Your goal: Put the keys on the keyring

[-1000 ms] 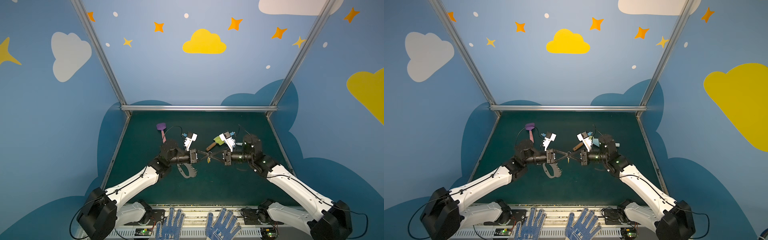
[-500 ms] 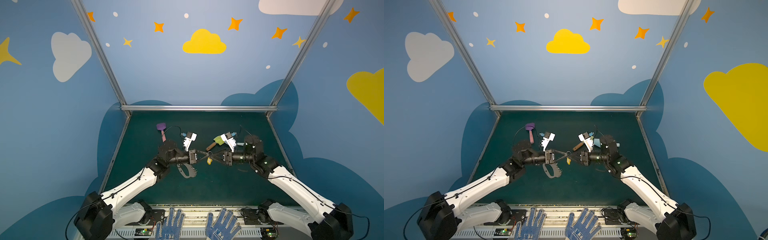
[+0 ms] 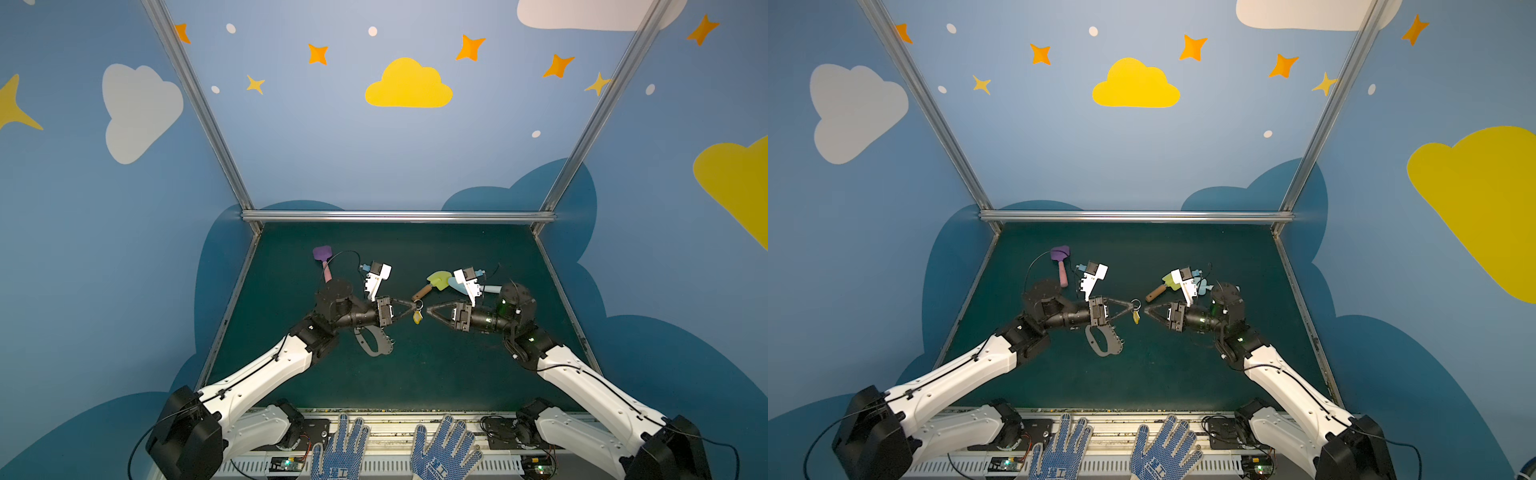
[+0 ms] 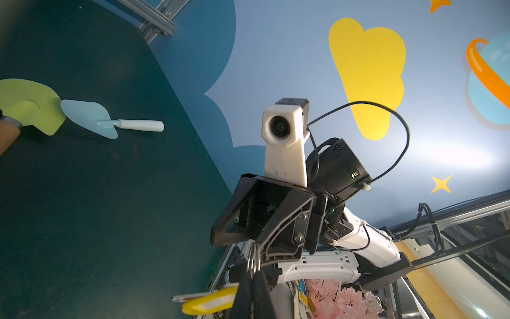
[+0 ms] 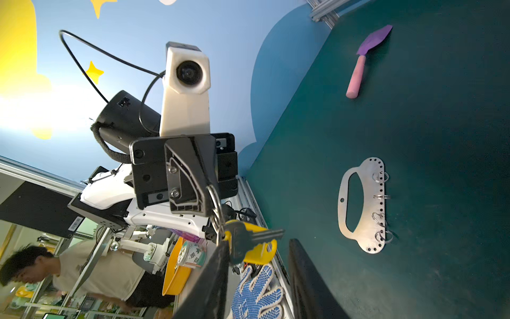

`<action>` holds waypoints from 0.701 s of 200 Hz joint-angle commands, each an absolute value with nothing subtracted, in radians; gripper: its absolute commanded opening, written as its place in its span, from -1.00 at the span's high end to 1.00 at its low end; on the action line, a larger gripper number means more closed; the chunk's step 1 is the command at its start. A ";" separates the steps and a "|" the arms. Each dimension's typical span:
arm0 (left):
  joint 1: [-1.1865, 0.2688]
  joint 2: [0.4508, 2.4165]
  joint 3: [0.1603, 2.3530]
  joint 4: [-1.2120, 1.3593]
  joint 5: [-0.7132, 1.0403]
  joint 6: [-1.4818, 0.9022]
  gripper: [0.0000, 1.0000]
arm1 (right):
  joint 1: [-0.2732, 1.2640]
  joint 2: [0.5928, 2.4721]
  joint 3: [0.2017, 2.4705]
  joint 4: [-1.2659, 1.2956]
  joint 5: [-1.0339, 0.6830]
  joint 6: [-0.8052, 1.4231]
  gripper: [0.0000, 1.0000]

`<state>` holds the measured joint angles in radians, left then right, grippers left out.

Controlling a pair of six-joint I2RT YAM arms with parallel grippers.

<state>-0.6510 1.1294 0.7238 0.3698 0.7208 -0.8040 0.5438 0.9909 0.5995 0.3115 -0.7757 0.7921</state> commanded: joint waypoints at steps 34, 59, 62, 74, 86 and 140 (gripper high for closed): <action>-0.655 1.119 0.738 0.394 0.706 -0.798 0.92 | 0.589 1.050 0.586 0.619 -0.775 0.951 0.24; -0.655 1.111 0.732 0.393 0.694 -0.800 0.92 | 0.607 1.069 0.592 0.623 -0.776 0.949 0.30; -0.654 1.111 0.731 0.394 0.693 -0.799 0.92 | 0.609 1.071 0.593 0.623 -0.775 0.949 0.31; -0.654 1.105 0.730 0.393 0.687 -0.801 0.92 | 0.615 1.081 0.595 0.625 -0.780 0.950 0.35; -0.655 1.103 0.730 0.389 0.681 -0.798 0.92 | 0.618 1.085 0.594 0.627 -0.782 0.951 0.36; -0.653 1.099 0.732 0.376 0.666 -0.789 0.92 | 0.621 1.076 0.592 0.611 -0.789 0.937 0.58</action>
